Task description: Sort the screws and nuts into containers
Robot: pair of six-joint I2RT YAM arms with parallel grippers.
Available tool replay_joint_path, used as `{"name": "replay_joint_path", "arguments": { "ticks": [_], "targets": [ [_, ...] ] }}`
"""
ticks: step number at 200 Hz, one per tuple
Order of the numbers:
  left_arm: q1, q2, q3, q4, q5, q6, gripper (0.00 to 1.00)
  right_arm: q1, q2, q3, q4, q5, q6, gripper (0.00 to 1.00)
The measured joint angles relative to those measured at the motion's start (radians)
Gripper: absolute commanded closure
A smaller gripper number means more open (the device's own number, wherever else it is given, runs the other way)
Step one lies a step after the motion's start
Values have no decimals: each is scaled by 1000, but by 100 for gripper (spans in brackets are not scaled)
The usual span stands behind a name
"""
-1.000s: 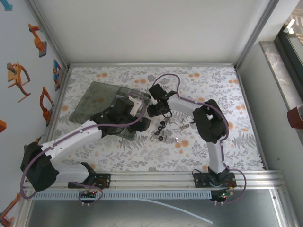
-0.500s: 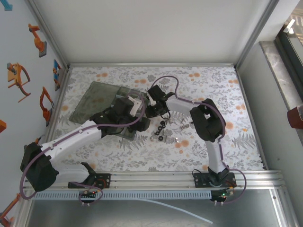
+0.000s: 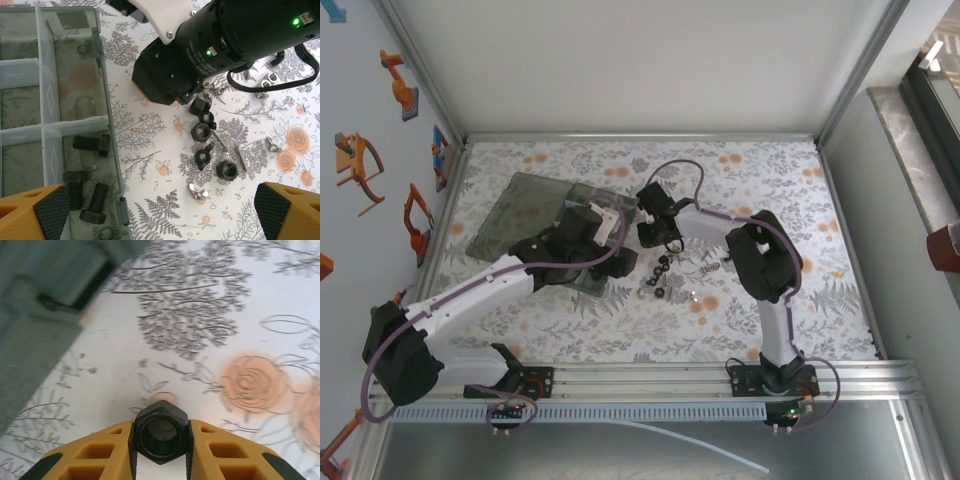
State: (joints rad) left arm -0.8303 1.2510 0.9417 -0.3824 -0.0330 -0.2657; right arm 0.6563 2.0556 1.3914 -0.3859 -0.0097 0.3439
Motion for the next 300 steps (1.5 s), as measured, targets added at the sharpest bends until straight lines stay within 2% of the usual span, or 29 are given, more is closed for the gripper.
{"name": "replay_joint_path", "arguments": {
  "ticks": [61,95,134,159,206,236,300],
  "targets": [
    [6,23,18,-2,-9,-6,3,-67,-58,-71,15,-29,-28,78],
    [67,72,50,-23,-31,-48,3,-64,-107,-58,16,-129,-36,79],
    [132,93,40,-23,2,-122,3,-57,-118,37,52,-253,-46,79],
    [164,73,-6,19,27,-183,3,-47,-76,137,55,-316,-45,79],
    [225,13,-69,56,42,-282,3,-13,49,275,22,-362,-45,79],
    [244,-14,-75,63,50,-319,3,-1,94,286,-6,-368,-43,78],
    [255,-21,-85,77,76,-342,3,1,109,289,-20,-367,-37,67]
  ]
}}
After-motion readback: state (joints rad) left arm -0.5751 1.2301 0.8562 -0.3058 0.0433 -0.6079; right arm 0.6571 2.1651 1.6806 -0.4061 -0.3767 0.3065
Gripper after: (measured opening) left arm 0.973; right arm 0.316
